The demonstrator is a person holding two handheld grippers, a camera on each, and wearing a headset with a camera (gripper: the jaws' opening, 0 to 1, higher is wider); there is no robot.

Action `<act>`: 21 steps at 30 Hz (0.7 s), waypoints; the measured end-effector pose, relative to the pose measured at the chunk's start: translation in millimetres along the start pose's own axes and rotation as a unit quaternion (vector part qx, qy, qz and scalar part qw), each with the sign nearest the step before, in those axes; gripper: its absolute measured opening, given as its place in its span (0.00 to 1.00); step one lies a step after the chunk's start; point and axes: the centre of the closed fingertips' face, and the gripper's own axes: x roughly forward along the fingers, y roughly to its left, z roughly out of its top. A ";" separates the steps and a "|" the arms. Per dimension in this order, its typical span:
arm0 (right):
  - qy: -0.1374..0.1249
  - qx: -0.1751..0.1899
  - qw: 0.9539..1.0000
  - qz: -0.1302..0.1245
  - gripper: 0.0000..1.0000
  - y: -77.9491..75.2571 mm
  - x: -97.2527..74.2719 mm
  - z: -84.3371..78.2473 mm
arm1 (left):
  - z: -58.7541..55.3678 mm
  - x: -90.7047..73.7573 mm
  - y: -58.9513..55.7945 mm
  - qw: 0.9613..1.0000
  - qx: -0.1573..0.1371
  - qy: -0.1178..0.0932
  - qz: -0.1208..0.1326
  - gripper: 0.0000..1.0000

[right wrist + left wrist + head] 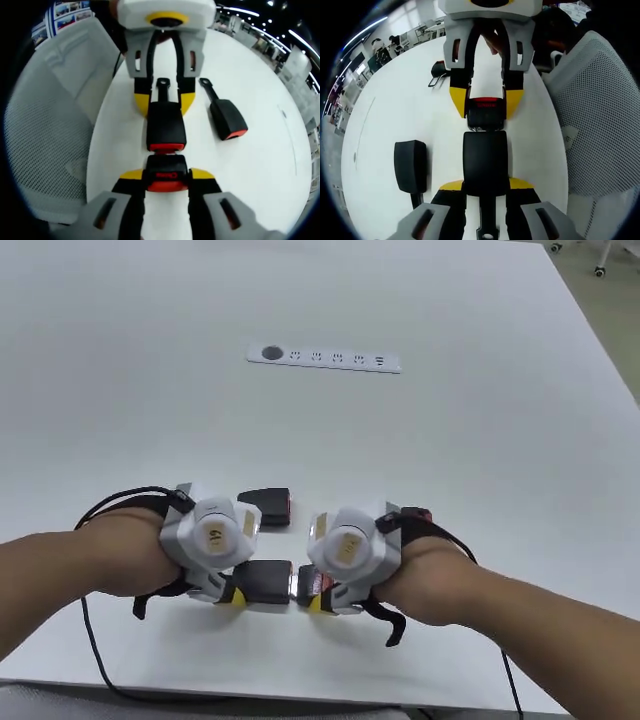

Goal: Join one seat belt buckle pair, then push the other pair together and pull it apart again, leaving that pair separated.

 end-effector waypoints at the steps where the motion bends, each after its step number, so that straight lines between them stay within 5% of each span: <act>1: -0.001 0.001 1.000 0.000 0.30 0.3 0.3 0.0 | -0.3 0.0 0.2 1.000 0.001 0.000 0.000 0.30; 21: 0.003 -0.008 1.000 0.012 0.30 3.2 -2.5 -4.3 | -3.1 -0.1 4.7 1.000 -0.015 -0.007 0.004 0.29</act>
